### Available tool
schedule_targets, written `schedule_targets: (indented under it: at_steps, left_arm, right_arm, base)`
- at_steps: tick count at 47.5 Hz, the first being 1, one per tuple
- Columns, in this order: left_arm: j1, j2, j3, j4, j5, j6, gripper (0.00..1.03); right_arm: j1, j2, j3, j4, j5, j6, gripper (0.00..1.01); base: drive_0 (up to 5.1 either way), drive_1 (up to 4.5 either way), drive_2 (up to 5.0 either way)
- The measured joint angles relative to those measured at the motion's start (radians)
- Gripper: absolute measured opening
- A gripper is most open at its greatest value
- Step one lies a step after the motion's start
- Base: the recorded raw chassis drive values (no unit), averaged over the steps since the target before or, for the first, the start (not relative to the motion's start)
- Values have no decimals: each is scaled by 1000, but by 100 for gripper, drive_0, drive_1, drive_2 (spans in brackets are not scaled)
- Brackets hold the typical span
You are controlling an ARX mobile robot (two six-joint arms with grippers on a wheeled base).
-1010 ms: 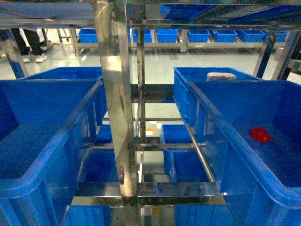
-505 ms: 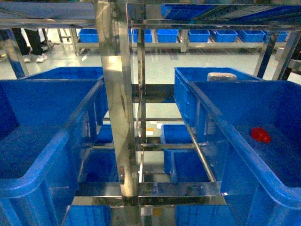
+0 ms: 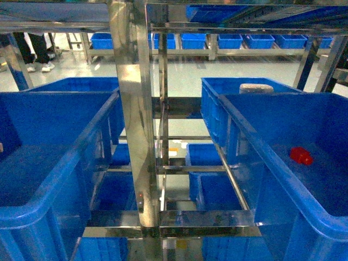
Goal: Sort and place red and yellow blocks in left bins
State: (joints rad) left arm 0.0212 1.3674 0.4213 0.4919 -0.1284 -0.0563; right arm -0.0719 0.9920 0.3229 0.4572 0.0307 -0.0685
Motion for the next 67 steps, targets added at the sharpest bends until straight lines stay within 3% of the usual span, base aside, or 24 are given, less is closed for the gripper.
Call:
schedule_targets:
  at_steps: [8,25,32,48,59,67]
  left_arm:
    - [48,195,114,100,10,15,26]
    - [140,494,341,96,21,65,26]
    - [187,563,385,64,24,65,26]
    - [238,651,397,121,20,71,26]
    - [212,655,411,108,37,60,66]
    - [189,599,402,33,89,27,98]
  right_arm:
    - [0,0,0,0,0,0,98]
    - [0,0,0,0,0,0,98]
    - [0,0,0,0,0,0,98]
    - [0,0,0,0,0,-1,98]
    - [0,0,0,0,0,-1,98]
    - [0,0,0,0,0,-1,98]
  base:
    - [0,0,0]
    - [0,0,0]
    - [0,0,0]
    - [0,0,0]
    - [0,0,0]
    - [0,0,0]
